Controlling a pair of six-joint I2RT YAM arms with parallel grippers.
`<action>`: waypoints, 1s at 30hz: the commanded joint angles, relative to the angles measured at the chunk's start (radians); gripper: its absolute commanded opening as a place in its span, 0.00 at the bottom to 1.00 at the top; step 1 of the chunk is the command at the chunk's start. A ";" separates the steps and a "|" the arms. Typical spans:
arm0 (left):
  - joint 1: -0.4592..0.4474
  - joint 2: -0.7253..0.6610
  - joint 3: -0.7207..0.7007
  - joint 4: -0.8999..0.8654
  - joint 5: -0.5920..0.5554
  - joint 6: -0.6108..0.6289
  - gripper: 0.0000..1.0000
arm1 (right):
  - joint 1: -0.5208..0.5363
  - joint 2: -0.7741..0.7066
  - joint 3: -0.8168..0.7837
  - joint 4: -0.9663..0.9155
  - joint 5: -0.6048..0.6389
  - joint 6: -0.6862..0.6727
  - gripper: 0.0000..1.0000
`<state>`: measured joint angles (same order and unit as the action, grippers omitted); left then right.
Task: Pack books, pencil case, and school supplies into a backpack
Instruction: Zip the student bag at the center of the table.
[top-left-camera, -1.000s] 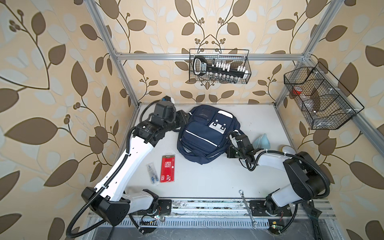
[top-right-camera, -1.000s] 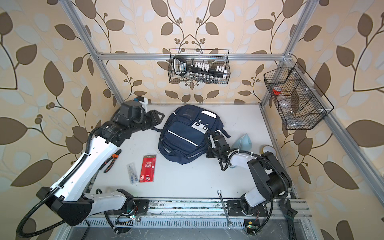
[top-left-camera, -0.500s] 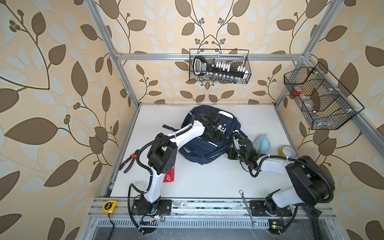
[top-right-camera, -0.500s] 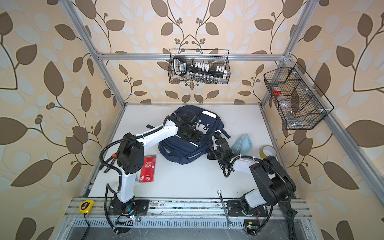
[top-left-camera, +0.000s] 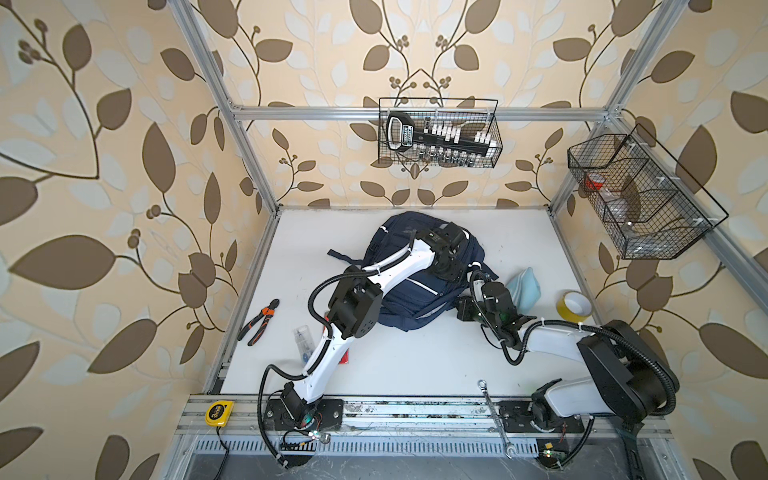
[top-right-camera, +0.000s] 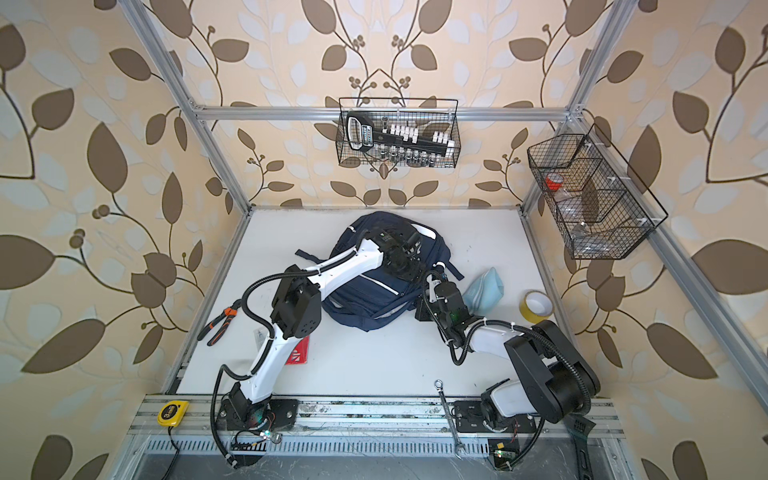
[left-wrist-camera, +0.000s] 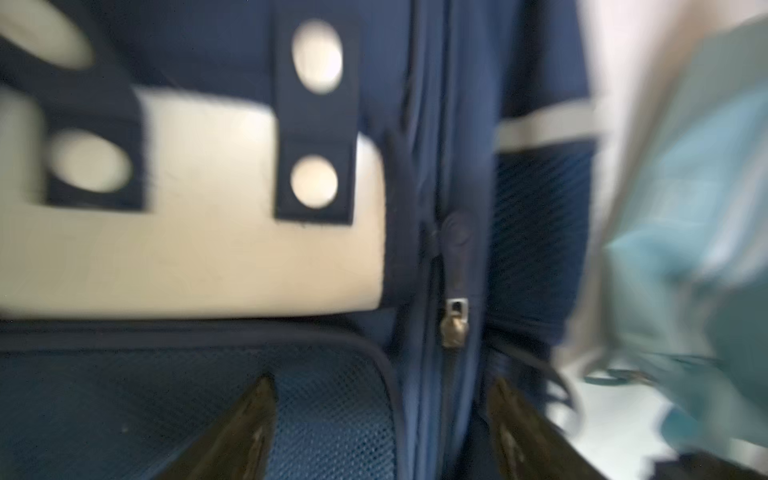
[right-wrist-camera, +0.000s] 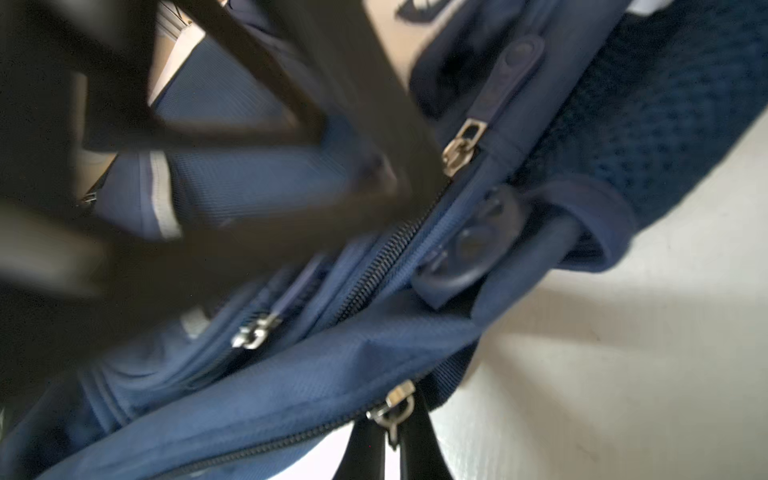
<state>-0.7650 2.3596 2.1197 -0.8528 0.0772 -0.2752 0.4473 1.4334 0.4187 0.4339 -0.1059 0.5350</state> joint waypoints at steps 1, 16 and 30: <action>0.009 0.072 -0.006 -0.022 -0.021 0.013 0.67 | 0.031 0.017 0.016 0.023 0.043 -0.012 0.00; 0.076 0.217 0.059 0.007 0.097 -0.122 0.56 | 0.573 0.041 0.043 -0.127 0.184 0.061 0.00; 0.164 -0.404 -0.391 0.278 0.061 -0.268 0.76 | 0.510 -0.150 0.116 -0.441 0.202 0.087 0.69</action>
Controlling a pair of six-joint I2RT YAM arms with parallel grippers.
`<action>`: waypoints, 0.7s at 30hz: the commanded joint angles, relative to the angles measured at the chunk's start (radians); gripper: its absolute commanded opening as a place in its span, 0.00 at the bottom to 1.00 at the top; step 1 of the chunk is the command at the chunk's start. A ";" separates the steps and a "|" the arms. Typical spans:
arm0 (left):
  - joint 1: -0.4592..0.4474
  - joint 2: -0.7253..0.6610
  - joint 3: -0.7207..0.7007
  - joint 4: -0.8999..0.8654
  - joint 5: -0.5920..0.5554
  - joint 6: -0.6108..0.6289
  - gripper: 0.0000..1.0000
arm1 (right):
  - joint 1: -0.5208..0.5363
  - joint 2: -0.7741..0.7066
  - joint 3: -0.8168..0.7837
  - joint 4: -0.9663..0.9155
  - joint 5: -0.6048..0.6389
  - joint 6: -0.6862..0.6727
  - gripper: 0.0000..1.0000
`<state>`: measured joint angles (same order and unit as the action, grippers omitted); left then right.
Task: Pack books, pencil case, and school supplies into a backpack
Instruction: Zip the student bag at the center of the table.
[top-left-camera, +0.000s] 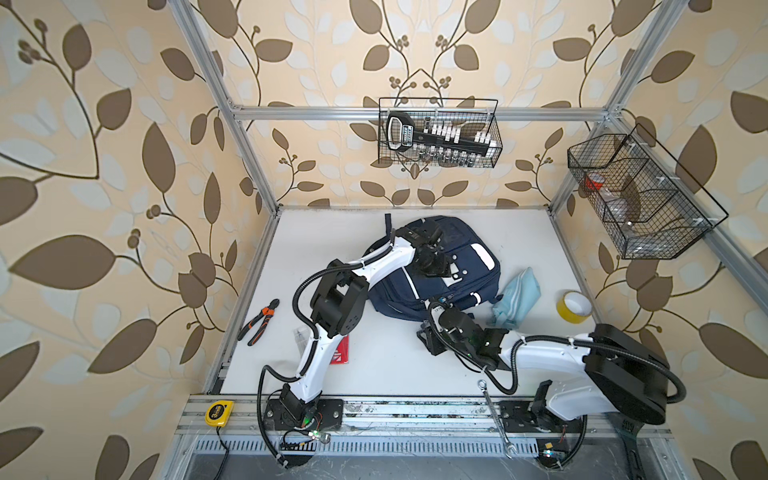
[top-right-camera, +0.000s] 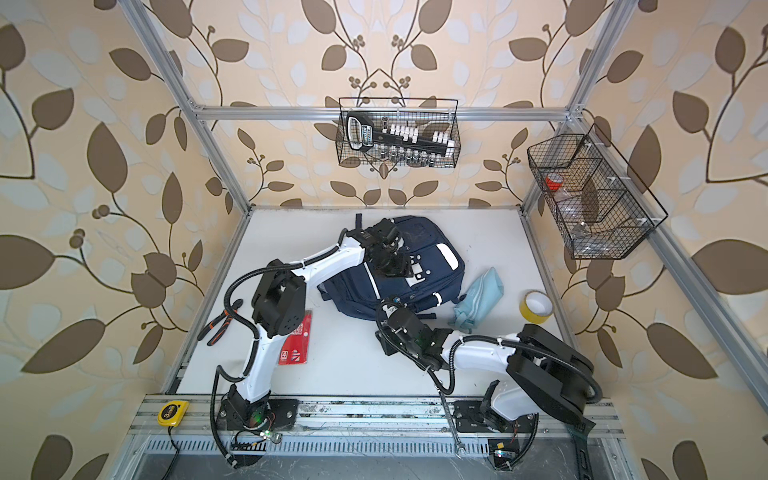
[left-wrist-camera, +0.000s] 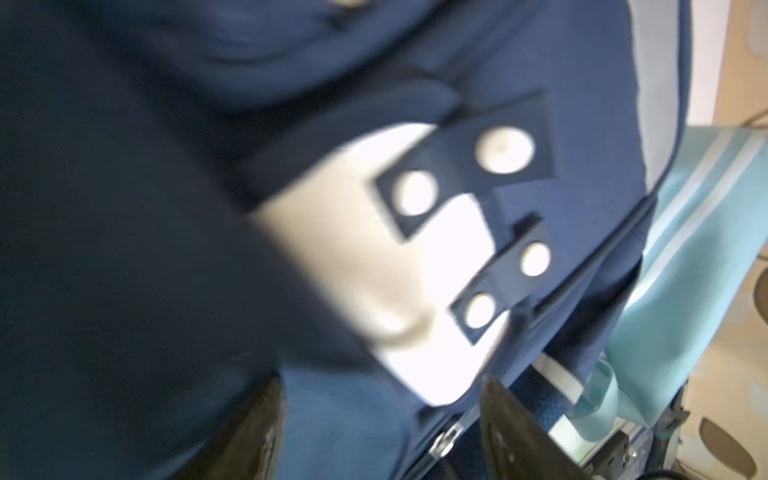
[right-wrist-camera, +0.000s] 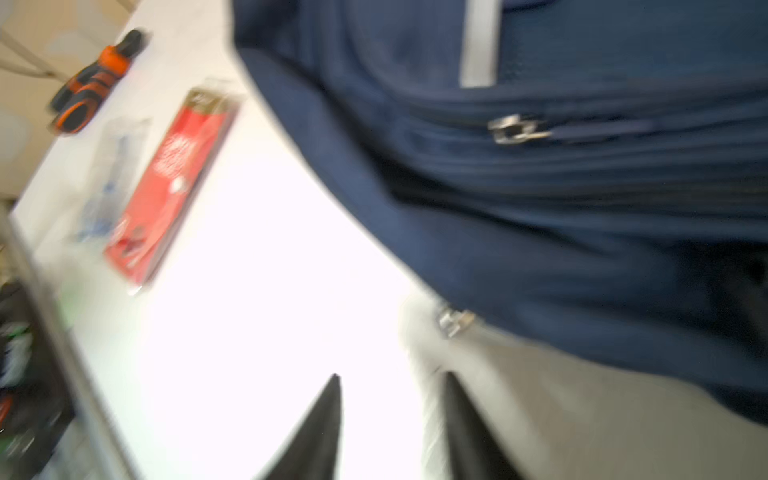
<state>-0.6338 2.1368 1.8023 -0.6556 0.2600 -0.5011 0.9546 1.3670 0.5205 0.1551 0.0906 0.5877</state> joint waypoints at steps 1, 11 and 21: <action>0.031 -0.267 -0.133 0.086 -0.166 -0.052 0.76 | -0.006 -0.133 0.012 -0.220 0.051 0.067 0.72; -0.015 -1.041 -0.922 0.253 -0.228 -0.160 0.75 | -0.241 -0.306 -0.021 -0.274 -0.042 0.326 0.72; -0.198 -1.056 -1.271 0.608 -0.154 -0.322 0.77 | -0.296 -0.089 -0.047 -0.012 -0.084 0.602 0.69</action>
<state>-0.8032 1.0836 0.5568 -0.2401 0.0963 -0.7486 0.6827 1.2480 0.5007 0.0570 0.0334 1.0607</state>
